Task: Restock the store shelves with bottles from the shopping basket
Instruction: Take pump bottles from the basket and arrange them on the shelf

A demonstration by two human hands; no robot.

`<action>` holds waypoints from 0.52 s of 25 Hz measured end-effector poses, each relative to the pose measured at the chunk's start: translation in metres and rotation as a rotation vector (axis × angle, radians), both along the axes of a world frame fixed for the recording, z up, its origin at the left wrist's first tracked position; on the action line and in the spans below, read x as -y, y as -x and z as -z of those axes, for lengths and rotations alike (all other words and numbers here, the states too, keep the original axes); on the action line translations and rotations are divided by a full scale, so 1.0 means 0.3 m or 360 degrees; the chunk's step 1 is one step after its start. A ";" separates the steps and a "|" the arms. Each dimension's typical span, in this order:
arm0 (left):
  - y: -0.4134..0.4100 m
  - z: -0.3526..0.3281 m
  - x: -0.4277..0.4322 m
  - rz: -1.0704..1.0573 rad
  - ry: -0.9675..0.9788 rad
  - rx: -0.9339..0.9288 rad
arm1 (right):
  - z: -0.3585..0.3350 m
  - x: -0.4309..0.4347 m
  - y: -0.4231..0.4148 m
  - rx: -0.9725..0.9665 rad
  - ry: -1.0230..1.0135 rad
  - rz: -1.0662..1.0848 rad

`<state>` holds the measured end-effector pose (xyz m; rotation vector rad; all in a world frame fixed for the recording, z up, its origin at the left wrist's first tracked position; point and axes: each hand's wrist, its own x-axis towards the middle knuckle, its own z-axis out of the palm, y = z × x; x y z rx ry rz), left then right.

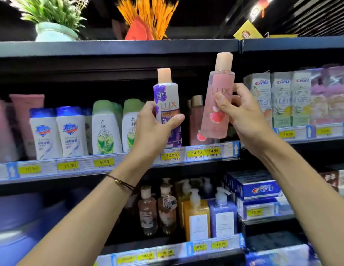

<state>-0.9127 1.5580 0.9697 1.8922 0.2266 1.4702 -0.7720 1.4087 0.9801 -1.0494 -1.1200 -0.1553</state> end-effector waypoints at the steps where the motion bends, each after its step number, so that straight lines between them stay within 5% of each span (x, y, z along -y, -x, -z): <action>1: -0.011 0.004 -0.011 -0.0042 -0.0004 -0.0038 | -0.005 -0.005 -0.004 0.0014 0.0000 0.0023; 13: -0.067 0.054 0.009 -0.0503 -0.0139 -0.0472 | 0.011 -0.029 -0.065 0.0111 0.0079 0.0321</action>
